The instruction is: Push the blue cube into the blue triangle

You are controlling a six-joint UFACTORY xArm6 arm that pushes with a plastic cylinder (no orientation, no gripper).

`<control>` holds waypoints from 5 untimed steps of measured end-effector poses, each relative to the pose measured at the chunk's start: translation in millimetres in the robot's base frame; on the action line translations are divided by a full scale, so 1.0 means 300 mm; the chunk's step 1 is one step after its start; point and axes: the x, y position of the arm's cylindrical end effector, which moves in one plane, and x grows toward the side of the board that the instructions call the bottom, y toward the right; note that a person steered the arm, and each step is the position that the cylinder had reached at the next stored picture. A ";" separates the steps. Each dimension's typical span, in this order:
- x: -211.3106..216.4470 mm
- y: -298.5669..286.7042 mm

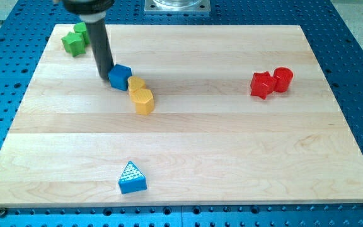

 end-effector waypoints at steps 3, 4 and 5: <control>-0.013 0.212; 0.064 0.063; 0.083 -0.078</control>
